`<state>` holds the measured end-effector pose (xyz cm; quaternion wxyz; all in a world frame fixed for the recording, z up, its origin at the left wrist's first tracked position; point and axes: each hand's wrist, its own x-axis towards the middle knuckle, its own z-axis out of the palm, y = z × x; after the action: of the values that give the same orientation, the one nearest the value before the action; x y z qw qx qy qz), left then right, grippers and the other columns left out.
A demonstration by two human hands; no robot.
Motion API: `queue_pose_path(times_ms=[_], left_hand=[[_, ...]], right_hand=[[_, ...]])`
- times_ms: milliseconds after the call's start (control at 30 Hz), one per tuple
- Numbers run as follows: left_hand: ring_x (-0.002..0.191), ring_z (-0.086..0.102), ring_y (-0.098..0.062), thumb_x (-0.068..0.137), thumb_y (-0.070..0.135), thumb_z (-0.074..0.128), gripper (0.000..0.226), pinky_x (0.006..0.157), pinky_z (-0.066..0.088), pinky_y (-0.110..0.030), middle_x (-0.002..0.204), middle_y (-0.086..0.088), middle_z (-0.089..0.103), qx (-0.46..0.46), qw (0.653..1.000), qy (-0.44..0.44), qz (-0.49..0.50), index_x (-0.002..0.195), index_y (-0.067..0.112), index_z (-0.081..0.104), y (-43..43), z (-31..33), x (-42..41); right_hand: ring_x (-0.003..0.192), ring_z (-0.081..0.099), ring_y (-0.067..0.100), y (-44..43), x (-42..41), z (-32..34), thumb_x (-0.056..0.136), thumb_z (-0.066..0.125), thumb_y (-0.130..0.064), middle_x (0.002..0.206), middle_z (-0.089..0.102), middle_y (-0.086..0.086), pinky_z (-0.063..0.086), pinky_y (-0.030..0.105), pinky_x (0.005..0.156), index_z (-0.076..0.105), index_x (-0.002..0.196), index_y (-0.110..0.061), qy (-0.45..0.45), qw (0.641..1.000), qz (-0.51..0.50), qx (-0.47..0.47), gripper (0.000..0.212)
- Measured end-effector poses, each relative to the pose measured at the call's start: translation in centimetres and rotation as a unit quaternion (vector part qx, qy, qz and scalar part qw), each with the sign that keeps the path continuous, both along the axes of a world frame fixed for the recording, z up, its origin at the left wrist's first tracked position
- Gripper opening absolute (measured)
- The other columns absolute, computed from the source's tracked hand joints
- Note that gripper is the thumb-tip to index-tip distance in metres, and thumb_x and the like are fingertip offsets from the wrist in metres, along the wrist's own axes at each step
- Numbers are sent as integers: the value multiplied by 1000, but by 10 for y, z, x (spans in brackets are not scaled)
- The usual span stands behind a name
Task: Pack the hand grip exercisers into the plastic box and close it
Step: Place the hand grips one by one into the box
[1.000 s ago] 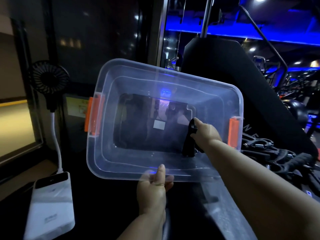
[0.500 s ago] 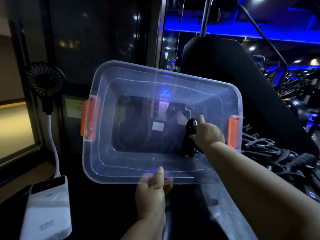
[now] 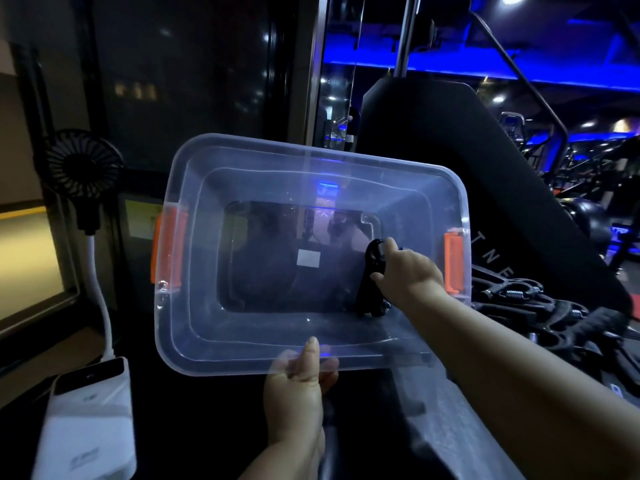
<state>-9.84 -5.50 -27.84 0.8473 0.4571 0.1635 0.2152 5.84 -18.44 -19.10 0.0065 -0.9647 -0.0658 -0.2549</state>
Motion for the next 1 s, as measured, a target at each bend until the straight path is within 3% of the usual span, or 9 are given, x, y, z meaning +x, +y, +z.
queue_pose_path(times_ms=[133,267,300,400,500,633,833,1000], left_hand=[[58,67,-8,91,20,58,23,60,53,-24,64,0,72,5,1000,1,-1,87,-2,57,0,-1,0],[58,66,-11,91,19,59,22,63,52,-29,64,-3,71,4,1000,3,-2,82,-2,58,0,-2,2],[59,66,-11,91,18,59,22,64,52,-30,64,-4,71,3,1000,3,-2,80,0,58,0,-2,2],[59,66,-12,91,18,59,21,61,51,-30,66,-6,72,-8,1000,9,5,81,0,57,-1,-3,5],[58,67,-11,91,17,59,20,56,51,-26,76,-9,73,-15,1000,15,6,82,0,56,-1,-3,7],[59,67,-12,91,18,59,20,59,51,-28,71,-7,73,-3,1000,18,4,80,1,57,-1,-4,6],[62,68,-14,90,18,60,21,57,51,-27,80,-11,73,-5,1000,18,7,75,5,56,0,-5,6],[56,65,-11,90,16,61,22,53,53,-22,68,-9,70,-7,1000,8,9,74,3,54,0,-3,6]], right_hand=[[108,51,35,4,1,-5,82,67,-39,116,53,11,47,39,79,55,113,-14,-37,997,50,-53,42],[98,46,28,3,10,-13,48,84,-43,99,59,5,38,37,76,70,80,-22,-89,976,70,-187,41],[104,41,27,3,12,-13,46,84,-45,103,60,5,33,39,82,71,81,-24,-95,971,74,-206,43],[140,9,23,3,19,-16,76,64,-54,144,37,3,2,51,110,61,121,-28,-28,959,92,-266,52],[146,-3,24,3,21,-18,87,47,-58,152,27,-2,-15,61,110,53,131,-34,13,949,80,-305,51],[143,3,26,8,21,-19,87,45,-59,144,37,-5,-9,69,106,58,126,-37,29,949,50,-311,47],[140,12,29,14,21,-22,89,45,-51,137,43,-3,-3,70,104,62,123,-32,25,943,12,-332,43],[139,13,29,12,21,-22,86,48,-55,136,44,-3,0,72,105,62,123,-31,25,946,11,-322,46]])
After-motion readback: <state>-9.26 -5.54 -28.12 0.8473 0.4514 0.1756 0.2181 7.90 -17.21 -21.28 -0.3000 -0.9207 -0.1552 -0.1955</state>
